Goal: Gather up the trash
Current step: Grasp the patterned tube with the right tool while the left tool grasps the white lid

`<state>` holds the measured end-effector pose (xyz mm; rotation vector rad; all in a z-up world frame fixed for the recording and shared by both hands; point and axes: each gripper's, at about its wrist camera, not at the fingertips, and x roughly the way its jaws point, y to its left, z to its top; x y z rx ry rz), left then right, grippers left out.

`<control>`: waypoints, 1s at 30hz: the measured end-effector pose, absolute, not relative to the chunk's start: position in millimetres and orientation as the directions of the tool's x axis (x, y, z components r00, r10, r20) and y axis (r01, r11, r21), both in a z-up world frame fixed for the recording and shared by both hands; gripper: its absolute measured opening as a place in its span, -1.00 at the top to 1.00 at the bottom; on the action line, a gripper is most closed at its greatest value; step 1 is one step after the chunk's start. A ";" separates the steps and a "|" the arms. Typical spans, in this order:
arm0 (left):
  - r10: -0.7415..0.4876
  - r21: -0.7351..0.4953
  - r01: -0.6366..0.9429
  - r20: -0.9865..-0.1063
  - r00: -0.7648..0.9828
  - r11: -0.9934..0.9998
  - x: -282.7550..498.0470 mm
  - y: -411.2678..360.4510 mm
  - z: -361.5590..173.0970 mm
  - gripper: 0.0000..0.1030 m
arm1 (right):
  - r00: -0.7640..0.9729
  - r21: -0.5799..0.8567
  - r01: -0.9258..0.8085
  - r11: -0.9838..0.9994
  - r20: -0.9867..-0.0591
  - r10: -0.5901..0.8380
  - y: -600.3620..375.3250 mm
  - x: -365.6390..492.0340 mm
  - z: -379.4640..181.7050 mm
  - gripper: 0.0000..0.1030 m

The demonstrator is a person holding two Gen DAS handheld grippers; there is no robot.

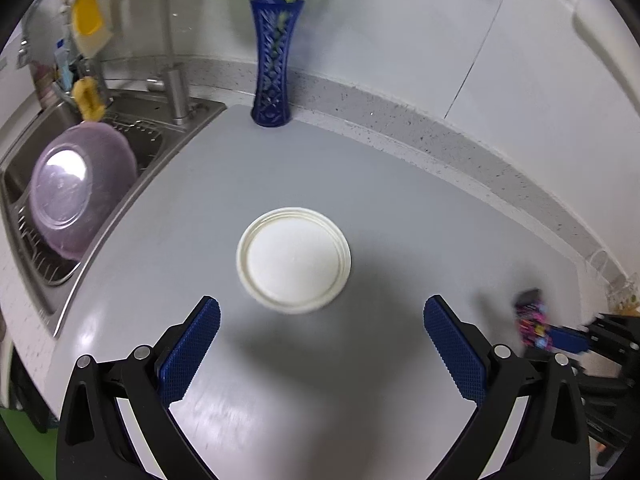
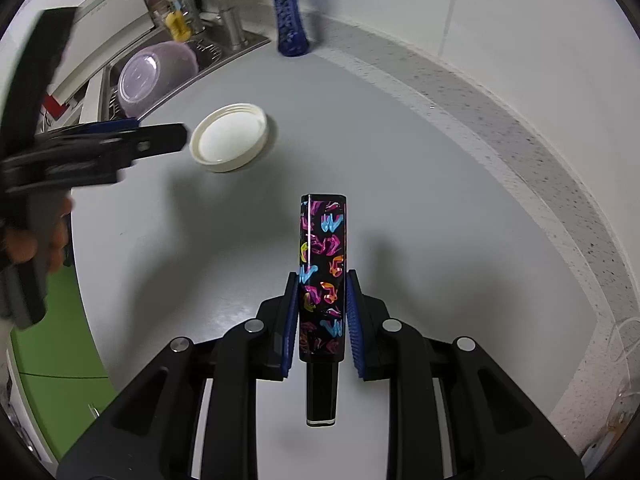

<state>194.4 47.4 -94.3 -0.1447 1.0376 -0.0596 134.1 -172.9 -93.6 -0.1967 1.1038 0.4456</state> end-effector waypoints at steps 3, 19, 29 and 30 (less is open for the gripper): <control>-0.098 -0.125 -0.025 -0.873 0.478 0.992 215.1 43.7 -110.4 -0.90 | 0.374 0.069 -0.435 0.898 -0.893 0.250 -184.2 138.5 -93.5 0.57; -0.002 -0.044 -0.100 -0.921 0.389 0.994 260.5 49.8 -165.0 -0.90 | 0.367 0.084 -0.430 0.899 -0.894 0.259 -187.0 146.7 -94.3 0.57; 0.024 -0.012 -0.079 -0.900 0.434 0.997 254.6 41.6 -162.8 -0.81 | 0.370 0.076 -0.431 0.899 -0.894 0.253 -192.7 137.8 -95.6 0.57; 0.030 -0.005 -0.079 -0.896 0.444 0.997 253.3 41.9 -160.4 -0.81 | 0.370 0.075 -0.434 0.898 -0.894 0.253 -193.0 138.6 -95.8 0.57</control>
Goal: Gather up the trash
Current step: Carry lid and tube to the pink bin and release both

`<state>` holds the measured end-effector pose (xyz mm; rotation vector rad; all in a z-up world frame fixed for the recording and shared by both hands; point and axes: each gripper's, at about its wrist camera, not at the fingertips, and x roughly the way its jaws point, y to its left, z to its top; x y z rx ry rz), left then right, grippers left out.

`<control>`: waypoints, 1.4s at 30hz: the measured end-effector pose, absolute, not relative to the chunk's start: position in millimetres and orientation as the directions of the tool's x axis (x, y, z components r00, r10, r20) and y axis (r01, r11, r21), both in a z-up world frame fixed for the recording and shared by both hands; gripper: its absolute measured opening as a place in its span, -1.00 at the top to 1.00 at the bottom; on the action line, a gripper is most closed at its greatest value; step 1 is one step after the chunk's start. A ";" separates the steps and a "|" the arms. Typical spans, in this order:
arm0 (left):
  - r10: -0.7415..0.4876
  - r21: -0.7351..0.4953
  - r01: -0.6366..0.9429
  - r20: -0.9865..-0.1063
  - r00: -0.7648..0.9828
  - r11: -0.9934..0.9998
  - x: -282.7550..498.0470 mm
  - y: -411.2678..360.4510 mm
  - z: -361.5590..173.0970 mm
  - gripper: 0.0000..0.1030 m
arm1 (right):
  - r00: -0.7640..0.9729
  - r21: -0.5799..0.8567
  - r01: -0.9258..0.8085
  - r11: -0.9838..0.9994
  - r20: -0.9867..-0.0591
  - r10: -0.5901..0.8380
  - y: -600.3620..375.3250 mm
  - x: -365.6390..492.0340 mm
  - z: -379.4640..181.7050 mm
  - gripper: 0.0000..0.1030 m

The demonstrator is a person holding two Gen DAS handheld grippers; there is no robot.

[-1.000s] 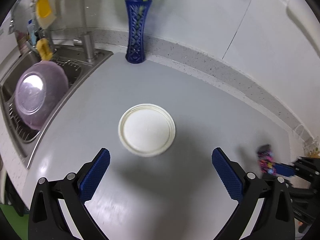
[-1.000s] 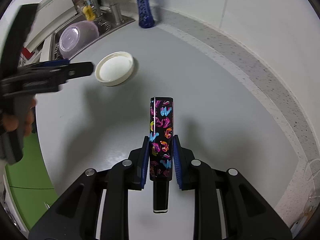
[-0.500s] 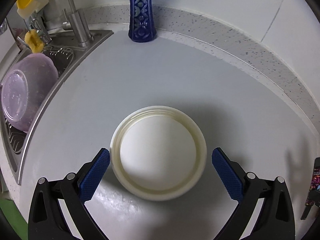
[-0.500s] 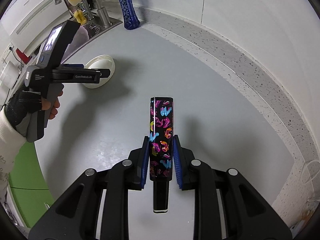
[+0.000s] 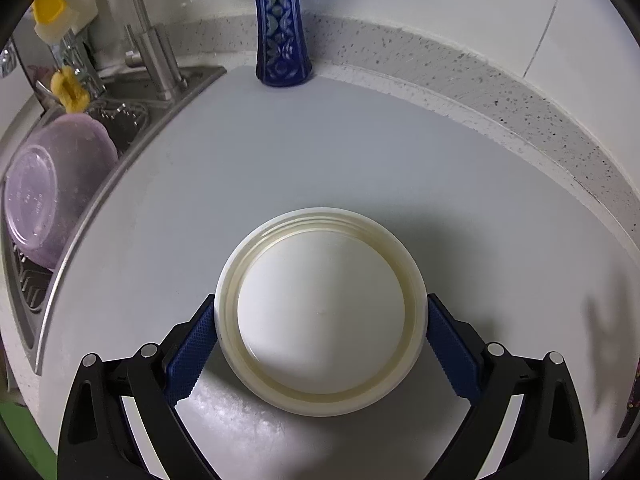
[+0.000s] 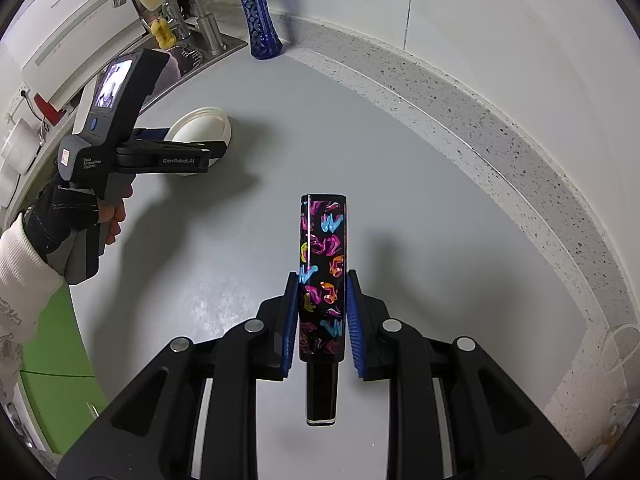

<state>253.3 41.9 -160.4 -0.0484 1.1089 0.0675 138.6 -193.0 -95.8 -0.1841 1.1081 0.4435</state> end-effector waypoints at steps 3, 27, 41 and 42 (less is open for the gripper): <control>0.048 0.008 -0.084 -0.871 0.489 0.996 233.9 40.7 -140.0 -0.81 | 0.377 0.070 -0.445 0.893 -0.890 0.258 -189.3 136.6 -92.7 0.57; 0.372 0.005 -0.630 -0.812 0.451 0.776 -195.1 195.9 -23.4 -0.82 | 0.135 0.114 -0.924 0.365 -0.795 0.591 111.6 -73.4 -36.6 0.57; 0.328 -0.114 -0.785 -0.865 0.380 0.609 -321.1 298.1 -177.9 -0.82 | 0.063 0.034 -0.983 0.183 -0.865 0.498 250.8 -172.1 -176.8 0.57; 0.319 -0.126 -0.786 -0.866 0.384 0.605 -320.4 304.2 -202.7 -0.82 | 0.065 0.032 -0.981 0.189 -0.871 0.487 255.5 -170.0 -200.9 0.57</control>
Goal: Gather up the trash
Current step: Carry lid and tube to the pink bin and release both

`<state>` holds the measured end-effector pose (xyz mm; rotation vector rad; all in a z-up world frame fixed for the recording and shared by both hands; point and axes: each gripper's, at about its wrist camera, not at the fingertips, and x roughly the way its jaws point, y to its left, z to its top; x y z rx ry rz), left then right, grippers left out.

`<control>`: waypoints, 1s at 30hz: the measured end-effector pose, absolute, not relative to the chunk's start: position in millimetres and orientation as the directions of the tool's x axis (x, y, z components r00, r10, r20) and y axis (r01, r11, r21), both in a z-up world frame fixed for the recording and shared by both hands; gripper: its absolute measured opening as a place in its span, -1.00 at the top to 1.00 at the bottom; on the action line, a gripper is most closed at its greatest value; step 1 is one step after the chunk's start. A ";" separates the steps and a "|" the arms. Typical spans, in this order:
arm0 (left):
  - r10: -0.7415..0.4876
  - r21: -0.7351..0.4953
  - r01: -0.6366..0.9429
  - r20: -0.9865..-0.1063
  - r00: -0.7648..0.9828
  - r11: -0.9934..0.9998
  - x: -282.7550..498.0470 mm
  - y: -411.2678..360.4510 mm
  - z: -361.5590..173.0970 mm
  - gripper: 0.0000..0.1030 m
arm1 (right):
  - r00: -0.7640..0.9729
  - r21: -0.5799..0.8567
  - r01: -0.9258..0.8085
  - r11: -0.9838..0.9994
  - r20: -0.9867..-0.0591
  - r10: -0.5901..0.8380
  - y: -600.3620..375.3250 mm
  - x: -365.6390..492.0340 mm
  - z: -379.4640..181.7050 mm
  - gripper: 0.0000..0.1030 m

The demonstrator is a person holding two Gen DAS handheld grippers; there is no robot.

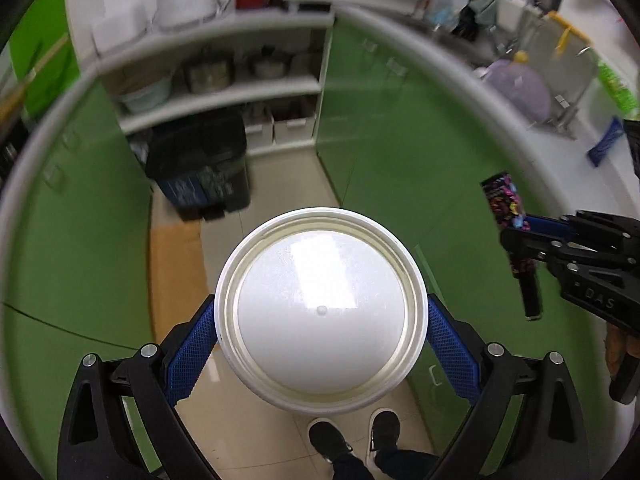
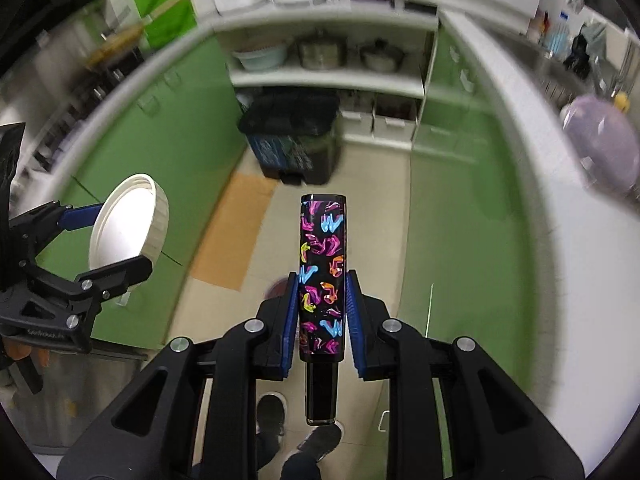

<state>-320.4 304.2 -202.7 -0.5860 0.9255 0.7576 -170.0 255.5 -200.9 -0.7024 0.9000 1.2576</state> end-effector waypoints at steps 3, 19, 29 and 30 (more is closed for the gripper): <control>0.297 -0.155 -0.794 -0.871 0.391 0.588 -318.2 323.0 -287.1 -0.82 | 0.076 0.027 -0.977 0.212 -0.884 0.461 265.7 -163.6 -272.6 0.57; 0.265 -0.245 -0.846 -0.876 0.402 0.474 -340.4 378.7 -467.2 -0.89 | 0.009 0.051 -0.989 0.140 -0.918 0.397 300.2 -173.4 -472.7 0.57; 0.324 -0.234 -0.894 -0.872 0.367 0.383 -395.8 376.0 -441.6 -0.89 | -0.087 0.092 -0.996 -0.004 -0.931 0.354 352.7 -217.3 -509.1 0.56; 0.327 -0.233 -0.897 -0.872 0.364 0.376 -399.6 377.6 -442.1 -0.89 | -0.094 0.095 -0.995 -0.017 -0.932 0.350 359.0 -221.6 -514.2 0.57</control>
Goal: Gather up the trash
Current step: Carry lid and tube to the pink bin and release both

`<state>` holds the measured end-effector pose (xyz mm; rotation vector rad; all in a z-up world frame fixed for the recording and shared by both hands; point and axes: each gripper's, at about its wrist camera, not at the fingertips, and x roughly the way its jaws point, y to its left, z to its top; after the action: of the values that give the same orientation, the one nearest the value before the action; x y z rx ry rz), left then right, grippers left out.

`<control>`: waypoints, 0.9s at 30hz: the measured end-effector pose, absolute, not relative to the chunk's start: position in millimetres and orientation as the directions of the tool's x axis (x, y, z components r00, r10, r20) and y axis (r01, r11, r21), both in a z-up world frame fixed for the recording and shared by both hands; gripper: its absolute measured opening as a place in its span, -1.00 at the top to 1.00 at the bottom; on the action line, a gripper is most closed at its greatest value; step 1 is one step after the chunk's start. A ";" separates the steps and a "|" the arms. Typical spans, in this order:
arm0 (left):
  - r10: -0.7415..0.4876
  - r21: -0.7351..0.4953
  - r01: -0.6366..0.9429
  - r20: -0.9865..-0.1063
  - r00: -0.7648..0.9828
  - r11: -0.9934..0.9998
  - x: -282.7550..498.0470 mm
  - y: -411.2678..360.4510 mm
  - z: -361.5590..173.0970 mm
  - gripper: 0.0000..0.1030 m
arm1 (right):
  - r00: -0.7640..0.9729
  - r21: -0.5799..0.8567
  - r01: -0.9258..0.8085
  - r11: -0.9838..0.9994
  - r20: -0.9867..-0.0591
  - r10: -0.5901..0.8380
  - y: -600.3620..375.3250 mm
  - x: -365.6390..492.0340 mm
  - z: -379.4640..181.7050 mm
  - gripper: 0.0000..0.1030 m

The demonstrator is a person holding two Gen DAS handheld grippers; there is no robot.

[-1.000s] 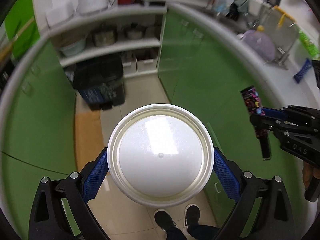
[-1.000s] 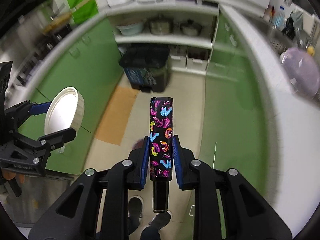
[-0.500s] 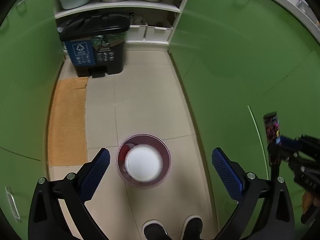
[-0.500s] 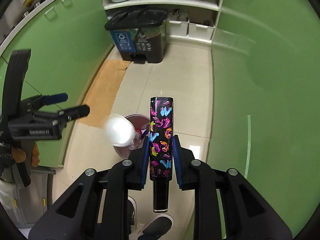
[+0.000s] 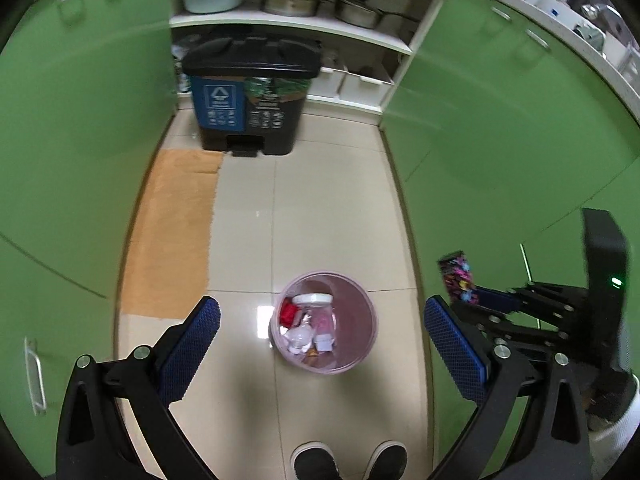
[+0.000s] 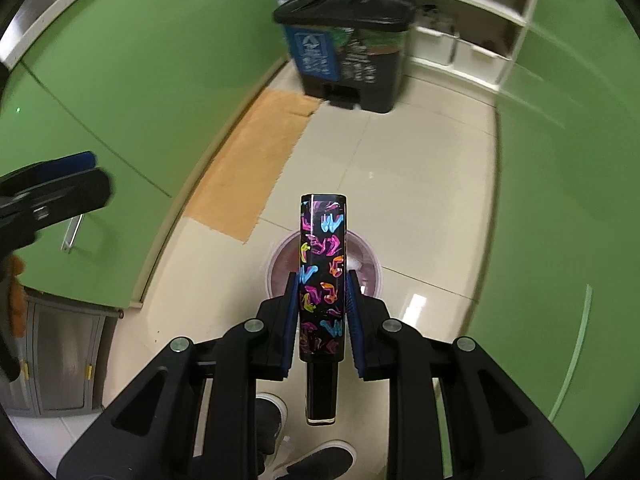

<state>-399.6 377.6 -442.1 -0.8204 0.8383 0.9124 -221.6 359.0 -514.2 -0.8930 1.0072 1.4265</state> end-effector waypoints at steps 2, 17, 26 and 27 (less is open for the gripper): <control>0.338 -0.235 -0.904 -0.870 0.359 0.356 -411.6 378.6 -444.2 -0.89 | -0.102 0.096 -0.995 -0.035 -0.933 0.345 369.3 -229.2 -522.9 0.56; 0.353 -0.228 -0.919 -0.872 0.340 0.322 -422.9 381.2 -448.9 -0.89 | -0.068 0.074 -0.997 0.003 -0.929 0.364 388.7 -226.4 -539.8 -0.89; 0.341 -0.238 -0.881 -0.856 0.389 0.408 -381.0 346.5 -318.5 -0.89 | -0.024 0.084 -0.989 0.118 -0.900 0.436 325.3 -194.2 -370.3 -0.89; 0.339 -0.239 -0.873 -0.853 0.398 0.425 -373.6 339.2 -291.3 -0.89 | -0.019 0.089 -0.987 0.135 -0.893 0.449 312.8 -188.9 -339.0 -0.89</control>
<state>-373.6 339.2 -291.3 -0.7772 0.8177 0.8736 -188.9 312.8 -339.0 -0.7304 0.9695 1.3218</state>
